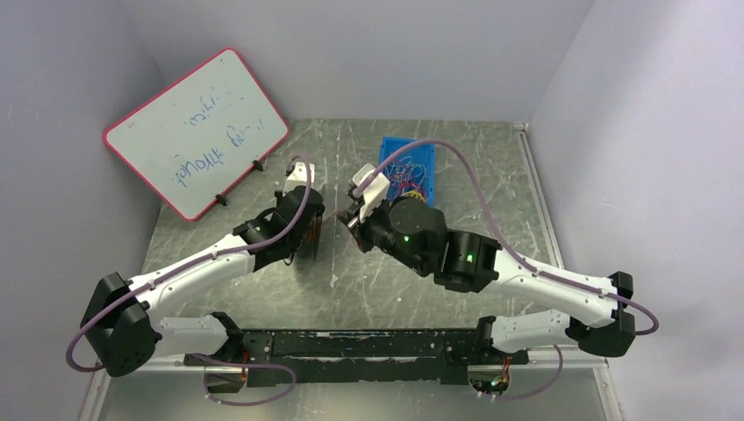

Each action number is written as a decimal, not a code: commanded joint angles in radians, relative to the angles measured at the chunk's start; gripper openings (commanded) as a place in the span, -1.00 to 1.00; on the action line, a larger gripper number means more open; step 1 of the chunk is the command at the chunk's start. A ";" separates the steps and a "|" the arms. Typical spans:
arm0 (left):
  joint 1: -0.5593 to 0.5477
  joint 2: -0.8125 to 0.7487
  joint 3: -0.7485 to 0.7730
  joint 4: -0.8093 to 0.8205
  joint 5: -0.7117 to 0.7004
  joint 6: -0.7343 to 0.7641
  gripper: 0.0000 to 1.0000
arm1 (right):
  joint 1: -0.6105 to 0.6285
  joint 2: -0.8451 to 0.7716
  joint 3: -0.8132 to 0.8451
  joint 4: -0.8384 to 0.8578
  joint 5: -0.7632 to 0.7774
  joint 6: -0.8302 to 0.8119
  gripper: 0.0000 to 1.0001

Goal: Wrap the cables

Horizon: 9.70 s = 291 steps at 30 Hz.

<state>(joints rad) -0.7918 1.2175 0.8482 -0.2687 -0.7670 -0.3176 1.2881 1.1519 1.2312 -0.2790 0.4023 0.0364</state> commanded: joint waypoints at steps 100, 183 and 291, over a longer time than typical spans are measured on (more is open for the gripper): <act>-0.341 -0.505 0.399 -0.047 0.636 0.141 -0.86 | -0.630 0.052 -0.854 0.851 -0.725 0.348 -0.90; -0.037 0.071 0.268 0.169 -0.215 0.199 -0.86 | 0.044 -0.146 -0.798 0.651 -0.321 0.460 -1.00; -0.374 -0.598 0.146 0.085 0.607 0.089 -0.86 | -0.693 -0.024 -0.874 0.845 -0.956 0.385 -1.00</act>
<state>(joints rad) -1.1572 0.6682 0.9199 -0.3950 -0.2047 -0.1730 0.6041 1.1458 0.4061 0.4950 -0.5224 0.3862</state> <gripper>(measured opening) 0.077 0.009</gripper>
